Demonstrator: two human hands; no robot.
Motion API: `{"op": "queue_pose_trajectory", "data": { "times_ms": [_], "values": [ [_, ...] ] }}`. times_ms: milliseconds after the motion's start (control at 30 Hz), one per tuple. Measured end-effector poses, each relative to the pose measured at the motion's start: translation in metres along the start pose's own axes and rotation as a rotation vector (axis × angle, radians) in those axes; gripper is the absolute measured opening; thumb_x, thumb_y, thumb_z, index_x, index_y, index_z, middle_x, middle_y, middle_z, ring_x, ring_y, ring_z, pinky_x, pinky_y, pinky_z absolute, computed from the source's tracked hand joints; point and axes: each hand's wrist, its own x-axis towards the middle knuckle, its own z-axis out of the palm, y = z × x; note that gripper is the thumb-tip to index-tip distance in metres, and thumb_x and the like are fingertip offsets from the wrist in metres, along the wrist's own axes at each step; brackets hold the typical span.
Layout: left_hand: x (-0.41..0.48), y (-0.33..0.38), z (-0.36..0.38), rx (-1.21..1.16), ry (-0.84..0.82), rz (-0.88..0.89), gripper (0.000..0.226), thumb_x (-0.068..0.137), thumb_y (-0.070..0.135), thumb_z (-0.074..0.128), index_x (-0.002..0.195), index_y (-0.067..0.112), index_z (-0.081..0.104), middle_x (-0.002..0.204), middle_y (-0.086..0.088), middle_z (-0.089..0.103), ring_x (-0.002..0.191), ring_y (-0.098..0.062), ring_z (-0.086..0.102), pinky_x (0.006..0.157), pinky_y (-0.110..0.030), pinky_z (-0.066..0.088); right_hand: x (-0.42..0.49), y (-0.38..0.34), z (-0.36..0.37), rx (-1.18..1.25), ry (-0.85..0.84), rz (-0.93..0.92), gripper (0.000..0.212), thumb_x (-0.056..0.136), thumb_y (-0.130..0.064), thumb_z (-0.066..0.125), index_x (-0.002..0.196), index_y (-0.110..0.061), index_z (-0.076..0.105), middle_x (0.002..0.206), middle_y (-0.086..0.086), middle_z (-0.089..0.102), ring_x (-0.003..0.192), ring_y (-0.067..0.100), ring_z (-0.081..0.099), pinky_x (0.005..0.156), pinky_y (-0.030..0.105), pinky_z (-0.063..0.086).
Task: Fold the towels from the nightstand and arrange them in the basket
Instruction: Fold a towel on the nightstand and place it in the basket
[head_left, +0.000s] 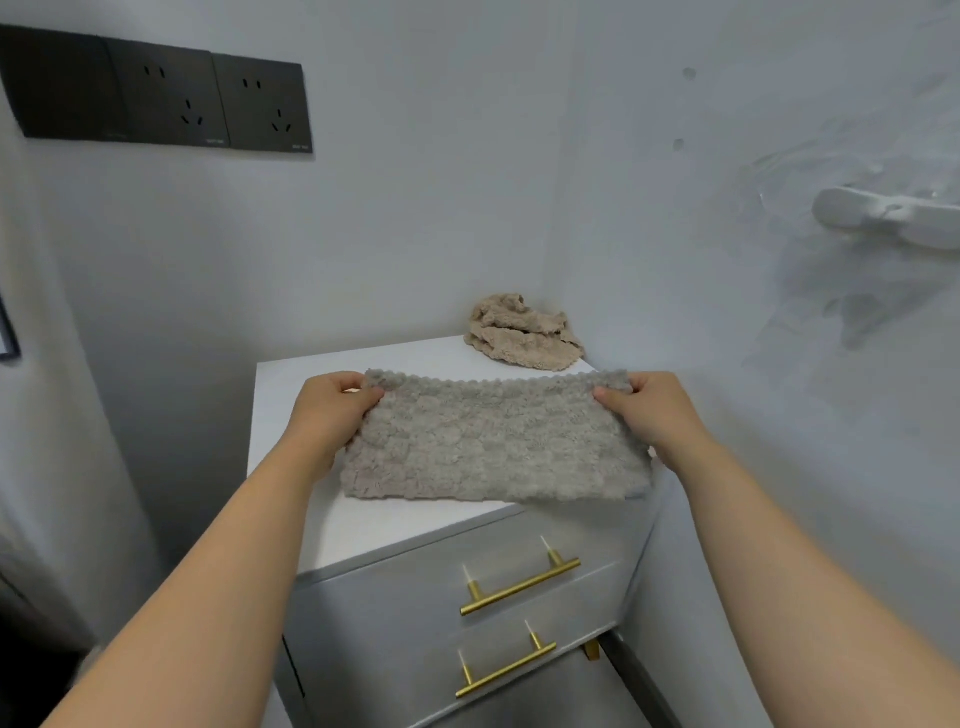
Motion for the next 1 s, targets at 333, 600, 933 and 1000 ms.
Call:
{"op": "queue_pose_trajectory", "data": {
  "times_ms": [333,600,933,1000],
  "values": [
    [0.035,-0.023,0.014,0.555,0.224,0.195,0.019,0.088,0.025,0.064,0.105,0.017,0.066,0.078,0.004,0.061,0.072,-0.013,0.055,0.066,-0.026,0.037,0.027,0.013,0.038,-0.633,0.13,-0.012,0.024,0.086,-0.034,0.065,0.078,-0.014,0.055,0.08,0.002,0.059,0.081,0.026,0.058,0.057,0.029,0.036],
    [0.031,-0.024,0.012,0.795,-0.075,0.322,0.033,0.093,0.014,0.052,0.125,0.016,0.059,0.116,-0.007,0.063,0.11,-0.024,0.053,0.093,-0.035,0.045,-0.003,-0.019,0.05,-0.883,0.152,-0.175,0.004,0.091,-0.016,0.052,0.091,-0.012,0.05,0.094,0.006,0.057,0.082,0.025,0.05,0.055,0.028,0.034],
    [0.003,0.03,-0.017,0.705,-0.646,-0.161,0.037,0.083,0.013,0.07,0.117,0.017,0.057,0.085,-0.014,0.067,0.062,-0.02,0.063,0.062,-0.028,0.055,-0.017,-0.032,0.052,-1.093,-0.276,-0.001,0.055,0.09,-0.058,0.049,0.121,-0.013,0.054,0.121,0.005,0.06,0.109,0.025,0.057,0.077,0.032,0.042],
    [-0.007,0.04,-0.022,0.704,-0.807,-0.231,0.024,0.087,0.025,0.068,0.109,0.016,0.063,0.076,-0.011,0.068,0.054,-0.017,0.06,0.053,-0.023,0.05,-0.016,-0.029,0.051,-1.075,-0.309,-0.062,0.057,0.091,-0.054,0.05,0.131,-0.013,0.046,0.125,0.005,0.058,0.111,0.026,0.056,0.082,0.033,0.043]
  ]
}}
